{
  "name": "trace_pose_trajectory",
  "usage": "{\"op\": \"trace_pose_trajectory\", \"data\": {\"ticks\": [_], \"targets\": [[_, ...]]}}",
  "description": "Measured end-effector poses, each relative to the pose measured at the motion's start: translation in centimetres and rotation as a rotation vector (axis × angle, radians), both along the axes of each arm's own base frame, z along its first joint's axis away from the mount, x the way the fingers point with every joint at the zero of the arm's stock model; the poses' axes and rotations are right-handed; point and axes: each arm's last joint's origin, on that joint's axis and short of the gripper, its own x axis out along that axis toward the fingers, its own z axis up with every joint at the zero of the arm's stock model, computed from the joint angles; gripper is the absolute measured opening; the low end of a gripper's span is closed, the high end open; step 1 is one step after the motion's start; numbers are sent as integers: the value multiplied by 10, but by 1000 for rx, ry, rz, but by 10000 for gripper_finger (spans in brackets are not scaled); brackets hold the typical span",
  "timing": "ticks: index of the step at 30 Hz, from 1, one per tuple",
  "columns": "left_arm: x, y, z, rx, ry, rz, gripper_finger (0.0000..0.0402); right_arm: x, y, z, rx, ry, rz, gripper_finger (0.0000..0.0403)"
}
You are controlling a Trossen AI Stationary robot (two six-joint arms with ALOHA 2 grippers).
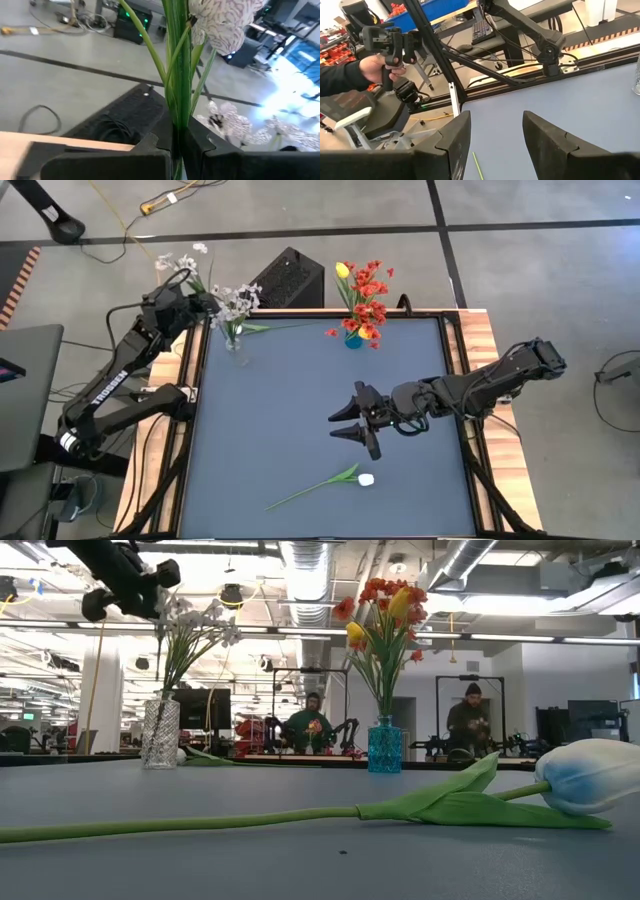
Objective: Sort flowers into vase by color
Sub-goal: Put the white flowers into the transparent vase
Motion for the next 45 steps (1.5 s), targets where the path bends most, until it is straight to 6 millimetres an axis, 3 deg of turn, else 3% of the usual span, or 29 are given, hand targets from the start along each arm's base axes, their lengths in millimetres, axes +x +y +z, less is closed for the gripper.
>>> {"op": "trace_pose_trajectory", "data": {"ticks": [11, 29, 35, 45], "targets": [[6, 3, -37, -23, 10, 4, 0, 0, 1, 0, -3, -1, 4, 204], [20, -7, -37, 33, 156, -182, 0, 2, -5, 0, -7, 0, -14, 205], [29, -12, -65, 37, 112, -231, 0, 1, -4, 0, -6, 0, -13, 205], [26, -25, -89, 41, 142, -271, 0, -1, 2, 0, -4, 3, 11, 205]]}}
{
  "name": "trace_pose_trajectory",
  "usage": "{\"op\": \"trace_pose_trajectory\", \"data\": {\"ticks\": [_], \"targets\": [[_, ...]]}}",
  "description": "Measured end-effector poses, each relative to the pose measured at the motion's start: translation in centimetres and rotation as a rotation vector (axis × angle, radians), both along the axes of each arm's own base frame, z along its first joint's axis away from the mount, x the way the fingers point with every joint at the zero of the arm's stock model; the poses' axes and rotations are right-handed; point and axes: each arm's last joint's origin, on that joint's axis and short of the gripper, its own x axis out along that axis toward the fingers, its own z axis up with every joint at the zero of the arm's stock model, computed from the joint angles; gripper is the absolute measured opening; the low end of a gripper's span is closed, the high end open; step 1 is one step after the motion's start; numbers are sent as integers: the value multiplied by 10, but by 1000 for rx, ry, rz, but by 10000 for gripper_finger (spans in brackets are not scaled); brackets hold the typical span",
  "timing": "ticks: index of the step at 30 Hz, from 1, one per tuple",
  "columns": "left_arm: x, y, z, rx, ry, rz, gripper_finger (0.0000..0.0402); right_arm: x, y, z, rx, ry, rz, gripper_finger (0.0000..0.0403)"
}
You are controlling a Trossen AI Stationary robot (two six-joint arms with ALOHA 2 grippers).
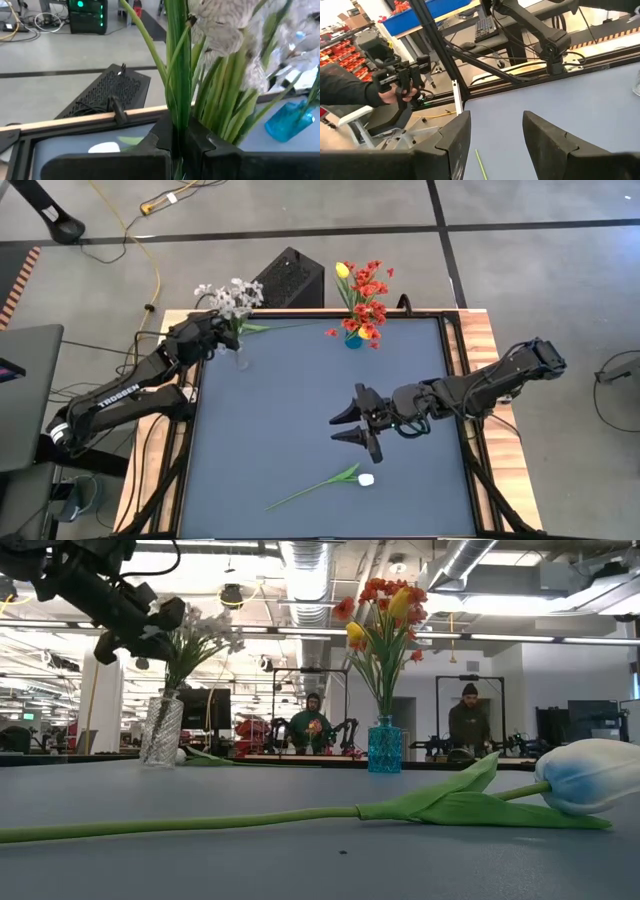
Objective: Sort flowers into vase by color
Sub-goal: Put the white flowers into the transparent vase
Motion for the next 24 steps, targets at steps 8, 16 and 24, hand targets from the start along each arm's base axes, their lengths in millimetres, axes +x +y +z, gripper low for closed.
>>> {"op": "trace_pose_trajectory", "data": {"ticks": [8, 16, 24], "targets": [[0, -4, -6, -31, 69, -31, 0, 0, 0, 0, 0, 0, -1, 205], [0, -6, -9, -60, 100, -46, 13, -1, 3, 0, 0, 0, 12, 205], [-2, -8, -9, -82, 125, -72, 106, -2, 5, 0, 1, 0, 18, 205]]}}
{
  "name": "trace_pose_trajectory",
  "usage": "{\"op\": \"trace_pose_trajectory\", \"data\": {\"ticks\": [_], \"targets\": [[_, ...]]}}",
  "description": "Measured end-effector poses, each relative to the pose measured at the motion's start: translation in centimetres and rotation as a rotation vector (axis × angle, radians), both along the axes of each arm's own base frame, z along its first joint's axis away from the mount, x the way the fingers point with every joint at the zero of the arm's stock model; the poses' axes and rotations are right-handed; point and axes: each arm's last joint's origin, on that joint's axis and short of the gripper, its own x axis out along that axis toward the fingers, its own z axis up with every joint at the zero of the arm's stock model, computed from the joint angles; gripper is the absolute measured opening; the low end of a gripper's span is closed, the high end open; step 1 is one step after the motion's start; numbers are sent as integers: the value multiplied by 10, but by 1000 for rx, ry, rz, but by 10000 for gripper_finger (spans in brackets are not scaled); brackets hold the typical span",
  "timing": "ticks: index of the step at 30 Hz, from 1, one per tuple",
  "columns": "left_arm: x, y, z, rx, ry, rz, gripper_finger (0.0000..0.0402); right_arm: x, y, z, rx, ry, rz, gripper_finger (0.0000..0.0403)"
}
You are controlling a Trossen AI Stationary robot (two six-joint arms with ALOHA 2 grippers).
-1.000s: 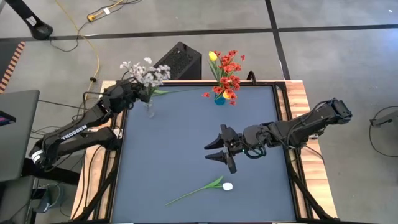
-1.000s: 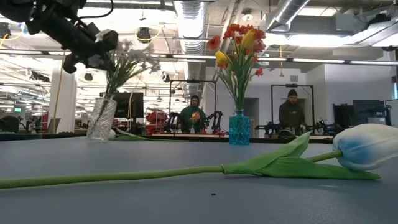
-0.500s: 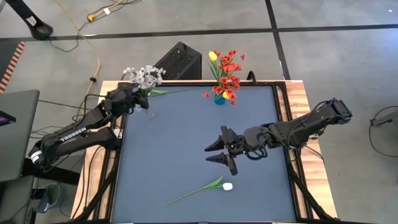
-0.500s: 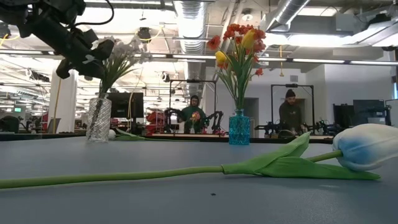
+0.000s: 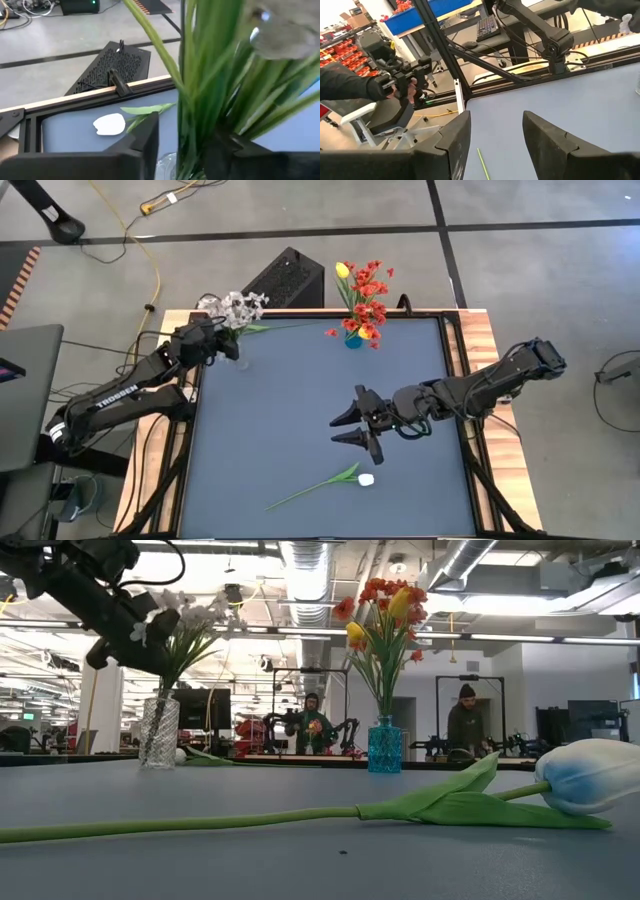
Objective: Sort flowers into vase by color
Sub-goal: Put the white flowers into the transparent vase, then put the bottom white tulip into the transparent vase
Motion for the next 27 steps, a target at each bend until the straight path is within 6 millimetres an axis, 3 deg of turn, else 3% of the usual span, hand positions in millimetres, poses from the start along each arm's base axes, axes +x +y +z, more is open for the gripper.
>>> {"op": "trace_pose_trajectory", "data": {"ticks": [4, 9, 18, 27], "targets": [[-5, -5, 12, -10, -17, -22, 149, -1, 2, 0, 0, 0, 7, 205], [-14, -14, 16, -52, 6, -56, 175, -1, 3, 0, 0, 0, 9, 205], [-32, -30, 31, -60, 7, -81, 178, 0, 0, 0, -4, -1, 0, 205], [-37, -33, 48, -40, -31, -80, 178, 0, -1, 0, -19, -4, 1, 205]]}}
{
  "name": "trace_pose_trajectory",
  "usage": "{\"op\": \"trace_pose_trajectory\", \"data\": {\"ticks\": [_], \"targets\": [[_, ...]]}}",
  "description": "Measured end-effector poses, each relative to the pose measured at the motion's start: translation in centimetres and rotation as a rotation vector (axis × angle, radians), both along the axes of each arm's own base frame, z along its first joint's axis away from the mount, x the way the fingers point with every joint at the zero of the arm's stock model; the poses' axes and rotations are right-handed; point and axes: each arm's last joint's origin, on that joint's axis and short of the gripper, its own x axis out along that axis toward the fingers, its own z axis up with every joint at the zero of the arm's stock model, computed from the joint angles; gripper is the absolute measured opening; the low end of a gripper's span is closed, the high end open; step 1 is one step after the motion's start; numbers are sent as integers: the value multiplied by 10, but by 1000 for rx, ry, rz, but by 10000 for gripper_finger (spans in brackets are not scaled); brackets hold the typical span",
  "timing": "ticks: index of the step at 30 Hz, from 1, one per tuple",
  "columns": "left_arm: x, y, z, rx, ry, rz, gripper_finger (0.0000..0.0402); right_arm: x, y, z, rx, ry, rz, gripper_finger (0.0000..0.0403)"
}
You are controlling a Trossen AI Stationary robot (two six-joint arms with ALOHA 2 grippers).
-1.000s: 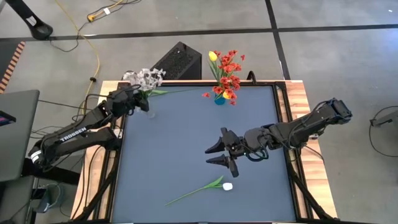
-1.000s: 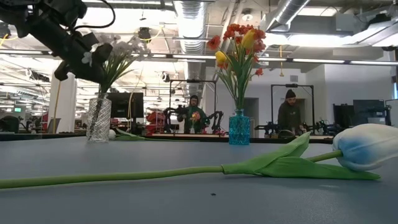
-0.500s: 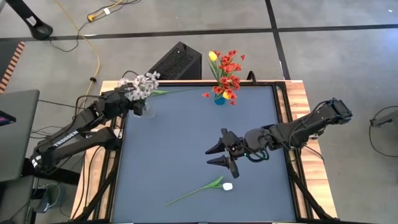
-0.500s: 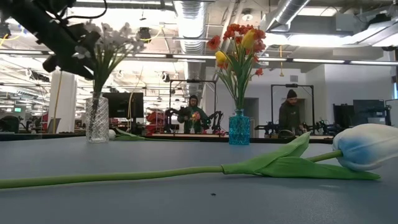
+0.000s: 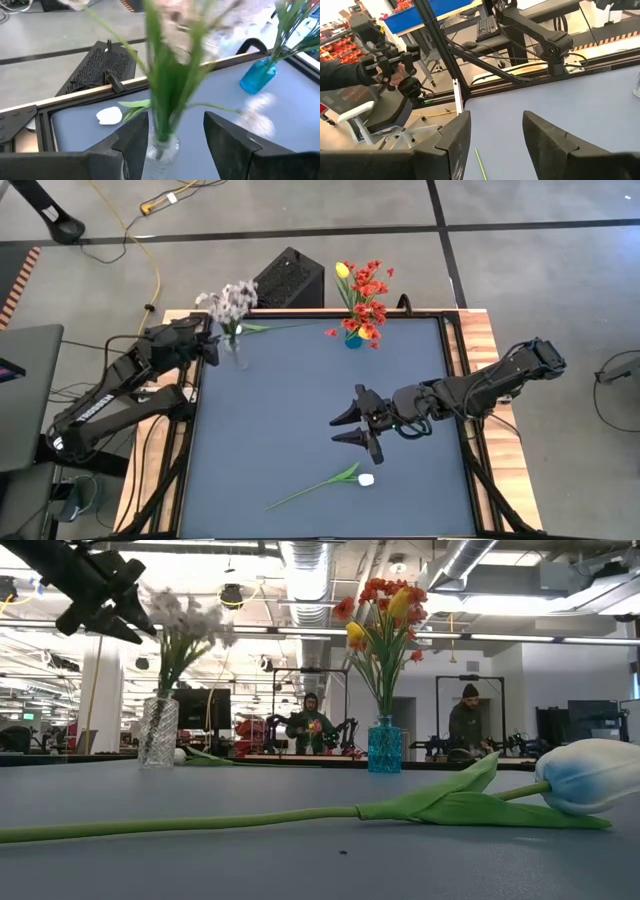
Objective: Sort flowers into vase by color
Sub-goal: Put the bottom white tulip into the transparent vase
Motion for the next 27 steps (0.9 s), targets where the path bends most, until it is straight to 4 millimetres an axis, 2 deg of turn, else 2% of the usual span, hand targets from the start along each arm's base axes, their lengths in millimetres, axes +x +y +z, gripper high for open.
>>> {"op": "trace_pose_trajectory", "data": {"ticks": [8, 21, 27], "targets": [[-1, -7, 9, -43, -24, -152, 178, -1, 4, 0, 0, 0, 12, 205], [-8, -28, 1, -411, -40, -468, 178, -3, 8, 0, -4, -1, 29, 205], [-4, -35, 3, -494, -94, -598, 178, -3, 8, 0, -8, -2, 29, 205]]}}
